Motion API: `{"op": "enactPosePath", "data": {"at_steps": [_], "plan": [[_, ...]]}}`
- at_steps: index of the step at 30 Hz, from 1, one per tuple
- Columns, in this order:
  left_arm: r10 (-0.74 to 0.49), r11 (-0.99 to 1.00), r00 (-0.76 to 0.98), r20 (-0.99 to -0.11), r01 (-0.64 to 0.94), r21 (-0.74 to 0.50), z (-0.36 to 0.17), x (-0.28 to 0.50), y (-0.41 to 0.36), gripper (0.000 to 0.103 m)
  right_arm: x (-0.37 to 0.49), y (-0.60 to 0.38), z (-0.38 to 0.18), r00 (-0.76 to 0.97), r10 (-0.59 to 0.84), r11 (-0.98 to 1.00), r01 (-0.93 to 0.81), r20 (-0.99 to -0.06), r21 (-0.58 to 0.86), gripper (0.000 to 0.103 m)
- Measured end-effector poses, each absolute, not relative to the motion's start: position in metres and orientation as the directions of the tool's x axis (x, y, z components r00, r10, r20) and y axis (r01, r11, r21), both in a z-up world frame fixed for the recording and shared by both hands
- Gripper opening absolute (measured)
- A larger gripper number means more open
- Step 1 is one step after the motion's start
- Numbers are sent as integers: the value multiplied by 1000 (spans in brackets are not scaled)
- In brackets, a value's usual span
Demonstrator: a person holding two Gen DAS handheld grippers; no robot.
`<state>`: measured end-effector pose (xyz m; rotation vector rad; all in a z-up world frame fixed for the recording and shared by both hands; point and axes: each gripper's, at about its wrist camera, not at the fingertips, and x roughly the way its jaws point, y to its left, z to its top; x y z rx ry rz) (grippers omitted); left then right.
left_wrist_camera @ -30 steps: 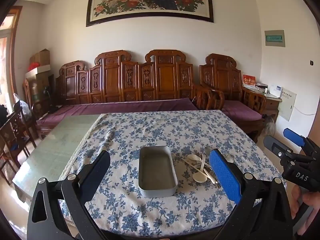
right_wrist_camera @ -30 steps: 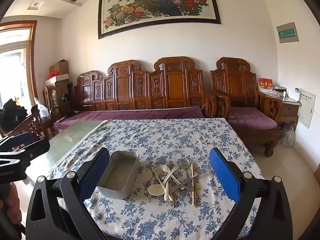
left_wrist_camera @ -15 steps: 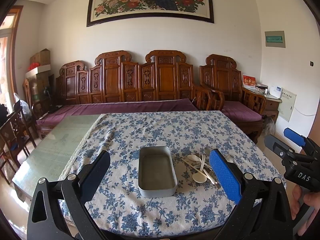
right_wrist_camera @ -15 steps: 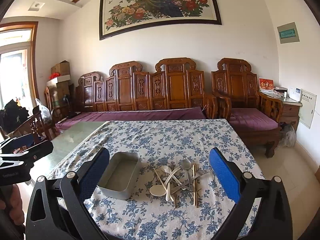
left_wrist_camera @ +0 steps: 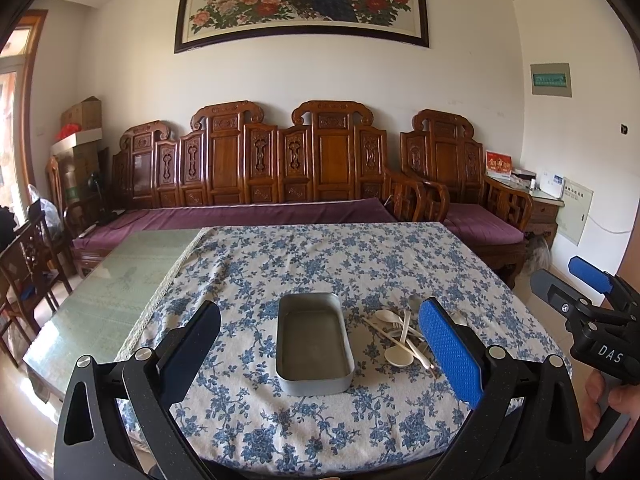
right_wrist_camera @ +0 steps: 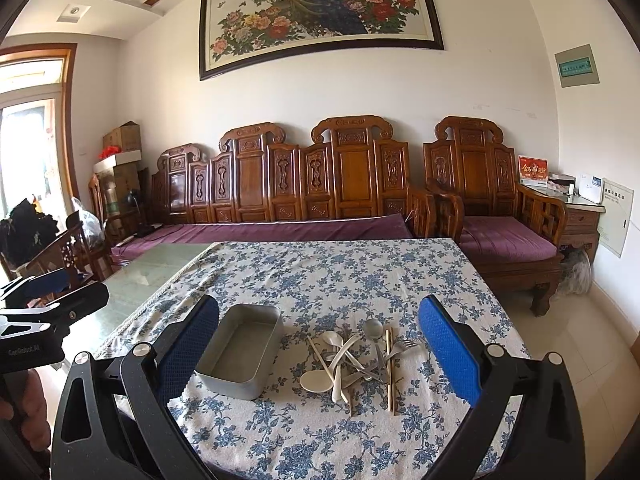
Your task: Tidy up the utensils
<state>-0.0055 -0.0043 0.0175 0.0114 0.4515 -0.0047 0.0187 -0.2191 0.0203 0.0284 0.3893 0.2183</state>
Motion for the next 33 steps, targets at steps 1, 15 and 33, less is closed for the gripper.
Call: {"op": "enactPosePath", "data": {"at_steps": [1, 15, 33], "plan": [[0, 1000, 900, -437, 5, 12, 19, -5, -5, 96, 19, -219, 20, 902, 216, 976, -205, -374, 68, 100], [-1, 1000, 901, -435, 6, 9, 16, -3, -5, 96, 19, -219, 20, 902, 216, 976, -205, -373, 69, 100], [-14, 1000, 909, -416, 18, 6, 18, -8, -4, 96, 16, -218, 26, 904, 220, 975, -210, -367, 69, 100]]}}
